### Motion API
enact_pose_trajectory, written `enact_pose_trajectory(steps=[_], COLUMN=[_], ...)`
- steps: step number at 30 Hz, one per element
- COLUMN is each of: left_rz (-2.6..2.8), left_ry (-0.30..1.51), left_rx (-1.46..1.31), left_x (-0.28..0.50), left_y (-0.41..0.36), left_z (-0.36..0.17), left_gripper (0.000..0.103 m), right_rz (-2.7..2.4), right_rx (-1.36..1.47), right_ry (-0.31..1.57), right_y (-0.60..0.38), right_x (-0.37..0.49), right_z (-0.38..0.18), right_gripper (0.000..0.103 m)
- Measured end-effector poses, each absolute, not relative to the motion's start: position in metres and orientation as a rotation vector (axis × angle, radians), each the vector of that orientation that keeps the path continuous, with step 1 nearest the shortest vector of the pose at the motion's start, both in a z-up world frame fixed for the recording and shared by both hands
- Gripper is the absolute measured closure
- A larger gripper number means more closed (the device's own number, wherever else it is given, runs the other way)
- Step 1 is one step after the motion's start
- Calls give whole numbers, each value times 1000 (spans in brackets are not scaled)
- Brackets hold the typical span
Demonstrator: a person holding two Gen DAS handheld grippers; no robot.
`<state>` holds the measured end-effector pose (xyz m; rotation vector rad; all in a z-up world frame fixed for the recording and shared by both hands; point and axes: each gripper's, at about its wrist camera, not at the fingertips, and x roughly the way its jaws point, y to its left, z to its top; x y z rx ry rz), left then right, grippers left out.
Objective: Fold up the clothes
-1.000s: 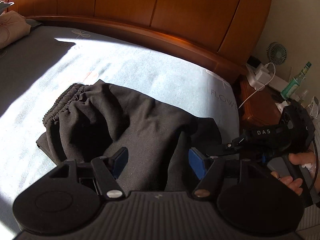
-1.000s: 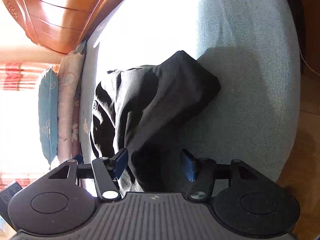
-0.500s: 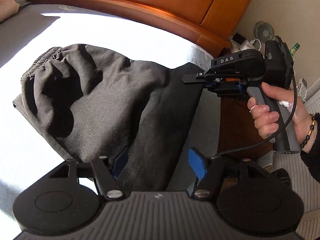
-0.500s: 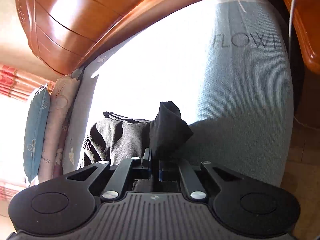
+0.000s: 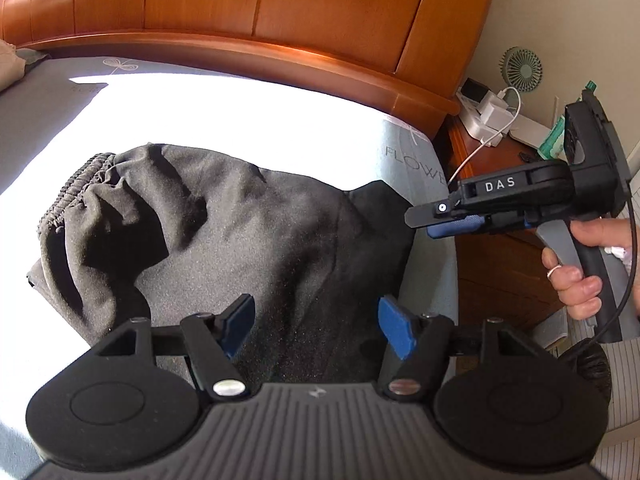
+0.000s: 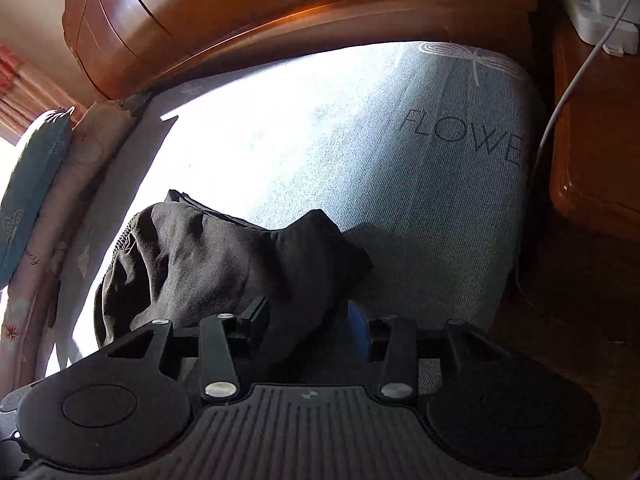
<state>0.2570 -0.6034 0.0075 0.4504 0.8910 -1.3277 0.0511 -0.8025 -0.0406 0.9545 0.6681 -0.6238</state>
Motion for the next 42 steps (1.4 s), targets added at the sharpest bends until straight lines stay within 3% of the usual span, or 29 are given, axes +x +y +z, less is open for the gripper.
enact_pose_trajectory(steps=[8, 10, 13, 20, 30, 42], left_rz=[-1151, -1130, -1055, -965, -883, -840], left_ry=[979, 969, 971, 1045, 1080, 1101], left_rx=[362, 303, 271, 241, 163, 71], left_x=[290, 292, 294, 291, 289, 303], left_y=[-601, -587, -565, -520, -473, -416], left_z=[-29, -14, 3, 9, 1, -10], left_gripper=[34, 33, 32, 32, 32, 32], right_rz=[-445, -393, -296, -189, -159, -129], right_rx=[757, 694, 559, 264, 293, 90], right_ry=[710, 725, 745, 880, 824, 827], right_y=[-787, -784, -773, -739, -714, -676], right_x=[79, 92, 123, 185, 189, 311], right_z=[-23, -19, -10, -46, -4, -8], right_gripper=[43, 48, 63, 65, 64, 65])
